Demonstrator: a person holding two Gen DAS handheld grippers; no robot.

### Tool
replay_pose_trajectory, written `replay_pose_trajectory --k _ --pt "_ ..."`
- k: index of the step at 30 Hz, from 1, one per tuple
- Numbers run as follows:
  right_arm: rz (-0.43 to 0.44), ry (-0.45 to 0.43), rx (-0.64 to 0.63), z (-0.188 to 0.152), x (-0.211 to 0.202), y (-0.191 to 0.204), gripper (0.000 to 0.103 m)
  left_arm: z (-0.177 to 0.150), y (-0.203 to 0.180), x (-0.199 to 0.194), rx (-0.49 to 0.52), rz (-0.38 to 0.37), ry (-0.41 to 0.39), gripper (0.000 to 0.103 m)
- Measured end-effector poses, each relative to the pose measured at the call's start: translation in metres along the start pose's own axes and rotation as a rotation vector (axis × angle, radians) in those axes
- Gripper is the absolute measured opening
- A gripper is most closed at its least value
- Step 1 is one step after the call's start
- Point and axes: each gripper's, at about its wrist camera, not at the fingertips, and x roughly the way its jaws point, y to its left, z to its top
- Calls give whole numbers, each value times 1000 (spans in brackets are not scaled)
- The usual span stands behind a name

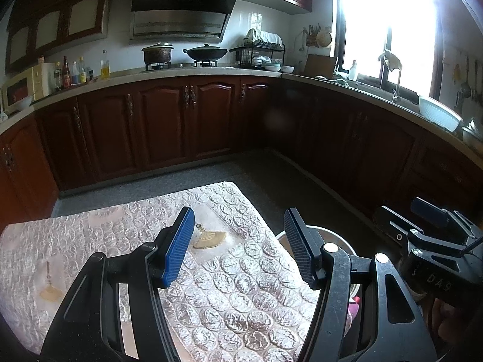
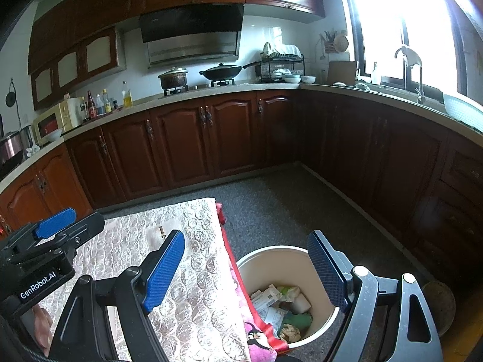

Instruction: Collect trash

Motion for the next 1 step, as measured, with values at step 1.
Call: replay_pose_trajectory --k 1 --pt "1 1 -2 0 1 1 81 0 1 1 -4 -2 4 61"
